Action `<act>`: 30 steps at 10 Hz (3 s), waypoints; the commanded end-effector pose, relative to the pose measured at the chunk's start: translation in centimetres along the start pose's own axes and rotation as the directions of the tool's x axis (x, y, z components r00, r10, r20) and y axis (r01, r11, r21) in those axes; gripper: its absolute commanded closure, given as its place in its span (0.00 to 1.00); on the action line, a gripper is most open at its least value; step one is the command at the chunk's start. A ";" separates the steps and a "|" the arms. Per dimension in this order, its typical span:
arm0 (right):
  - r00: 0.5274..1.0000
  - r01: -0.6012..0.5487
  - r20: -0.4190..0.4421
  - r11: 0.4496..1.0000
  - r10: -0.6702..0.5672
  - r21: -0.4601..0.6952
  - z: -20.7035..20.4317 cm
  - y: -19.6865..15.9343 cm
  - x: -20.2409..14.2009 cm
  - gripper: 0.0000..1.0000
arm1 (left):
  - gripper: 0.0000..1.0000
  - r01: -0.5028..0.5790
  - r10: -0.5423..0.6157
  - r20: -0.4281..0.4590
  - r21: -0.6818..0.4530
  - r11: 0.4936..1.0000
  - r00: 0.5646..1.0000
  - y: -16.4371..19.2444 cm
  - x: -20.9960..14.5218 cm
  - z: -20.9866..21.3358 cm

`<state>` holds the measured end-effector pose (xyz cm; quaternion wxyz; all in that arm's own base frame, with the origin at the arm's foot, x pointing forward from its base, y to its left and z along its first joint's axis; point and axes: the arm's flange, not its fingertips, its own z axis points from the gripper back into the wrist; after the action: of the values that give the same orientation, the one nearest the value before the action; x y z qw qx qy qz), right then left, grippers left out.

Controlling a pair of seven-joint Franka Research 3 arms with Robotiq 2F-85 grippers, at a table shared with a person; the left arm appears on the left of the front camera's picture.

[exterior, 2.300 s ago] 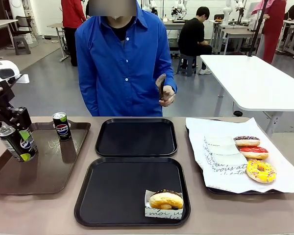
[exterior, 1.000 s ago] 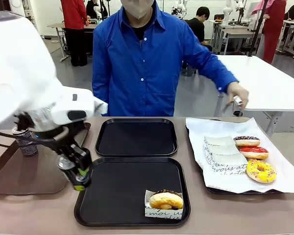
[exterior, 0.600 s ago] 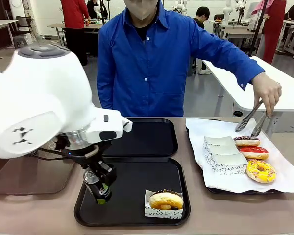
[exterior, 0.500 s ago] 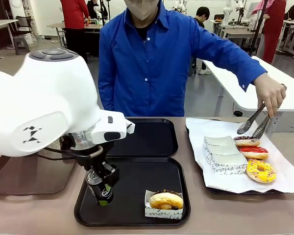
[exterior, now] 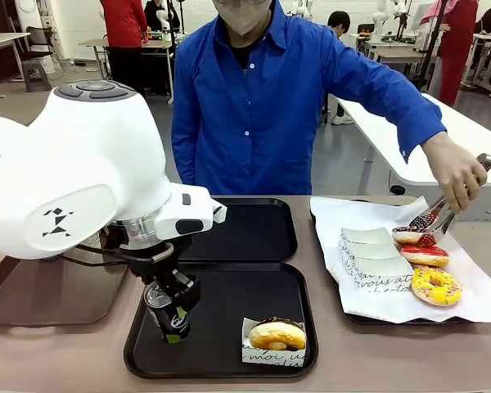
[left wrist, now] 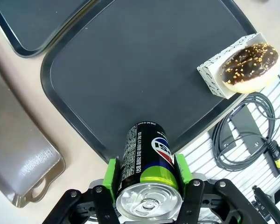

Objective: Set up donuts and drinks on trays.
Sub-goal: Pick up one Pepsi coke and place it on the Flat Tray.

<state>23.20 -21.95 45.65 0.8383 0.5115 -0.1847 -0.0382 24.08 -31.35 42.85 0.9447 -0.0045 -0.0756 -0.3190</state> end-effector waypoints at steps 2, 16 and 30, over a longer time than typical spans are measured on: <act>1.000 -0.017 0.011 1.000 0.017 0.020 0.1 -0.1 0.1 0.00 | 0.42 -0.029 0.028 -0.022 -0.040 0.999 0.999 -0.1 1.4 -0.1; 1.000 -0.017 0.011 1.000 0.017 0.020 0.1 -0.1 0.1 0.00 | 0.00 -0.144 0.139 -0.119 -0.035 0.989 0.983 2.7 7.9 -5.2; 1.000 -0.017 0.011 1.000 0.017 0.020 0.1 -0.1 0.1 0.00 | 0.00 -0.227 0.225 0.106 0.010 0.974 0.969 4.3 0.2 4.4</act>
<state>23.20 -21.95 45.65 0.8383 0.5116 -0.1846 -0.0382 26.36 -27.27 46.86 0.9715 -0.0192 -0.1208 -0.2030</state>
